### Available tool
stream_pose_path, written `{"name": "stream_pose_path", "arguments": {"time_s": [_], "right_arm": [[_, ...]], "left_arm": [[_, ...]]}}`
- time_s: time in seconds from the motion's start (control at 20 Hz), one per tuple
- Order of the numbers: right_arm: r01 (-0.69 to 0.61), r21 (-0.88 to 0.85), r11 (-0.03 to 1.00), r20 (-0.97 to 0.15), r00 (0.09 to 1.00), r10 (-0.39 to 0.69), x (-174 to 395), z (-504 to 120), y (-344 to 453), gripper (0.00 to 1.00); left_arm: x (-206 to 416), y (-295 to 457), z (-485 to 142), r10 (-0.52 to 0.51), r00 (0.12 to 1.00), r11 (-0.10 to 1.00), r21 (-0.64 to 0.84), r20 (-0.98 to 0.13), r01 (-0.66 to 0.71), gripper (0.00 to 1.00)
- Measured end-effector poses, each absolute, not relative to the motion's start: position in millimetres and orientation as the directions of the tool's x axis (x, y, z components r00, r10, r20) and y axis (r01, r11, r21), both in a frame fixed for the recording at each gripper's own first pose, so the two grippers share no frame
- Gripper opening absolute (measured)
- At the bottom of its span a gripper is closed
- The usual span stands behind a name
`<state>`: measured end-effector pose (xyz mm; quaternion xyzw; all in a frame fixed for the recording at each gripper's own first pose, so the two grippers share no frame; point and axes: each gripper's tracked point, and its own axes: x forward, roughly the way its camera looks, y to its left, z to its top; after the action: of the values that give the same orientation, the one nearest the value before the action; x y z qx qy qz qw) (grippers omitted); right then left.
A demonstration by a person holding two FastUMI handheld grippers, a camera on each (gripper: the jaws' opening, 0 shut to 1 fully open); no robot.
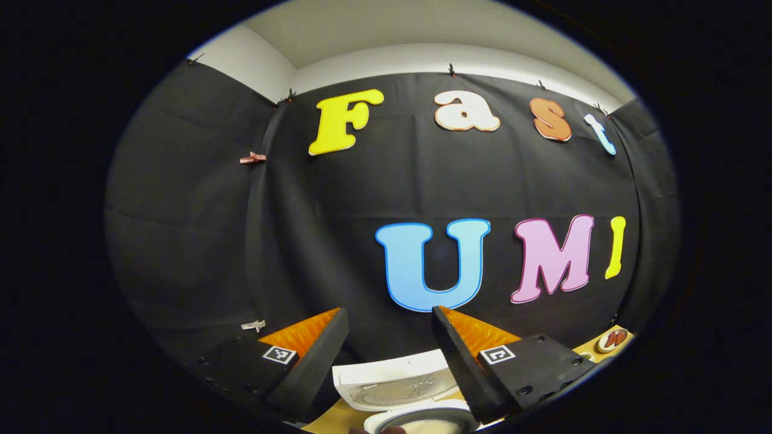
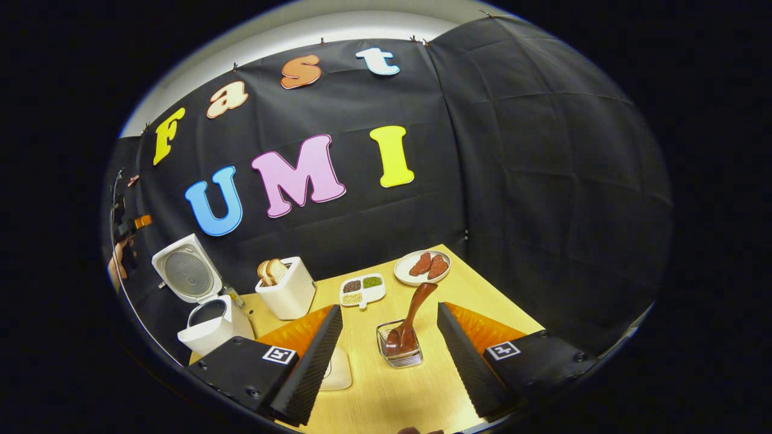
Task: Close the left gripper, press the button to open the rice cooker; take a wooden spoon from the chopstick holder with the right hand, scoop a spoonful of rice and pour it into the rice cooker, then put the wooden spoon back into the chopstick holder.
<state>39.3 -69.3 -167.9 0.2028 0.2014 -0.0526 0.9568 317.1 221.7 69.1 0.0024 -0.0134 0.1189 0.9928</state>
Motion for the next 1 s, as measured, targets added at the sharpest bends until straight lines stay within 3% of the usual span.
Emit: {"name": "stream_pose_path", "arguments": {"time_s": [0.5, 1.0], "right_arm": [[0.233, 0.348, 0.908, -0.345, 0.933, -0.107, 25, -130, -93, 0.98], [0.196, 0.369, 0.909, -0.324, 0.943, -0.072, 40, -115, -101, 0.99]], "left_arm": [[391, 229, -19, 0.218, 0.966, 0.975, -0.011, -0.139, -0.221, 0.95], [360, 199, -36, 0.284, 0.943, 0.955, -0.037, -0.174, -0.295, 0.99]]}}
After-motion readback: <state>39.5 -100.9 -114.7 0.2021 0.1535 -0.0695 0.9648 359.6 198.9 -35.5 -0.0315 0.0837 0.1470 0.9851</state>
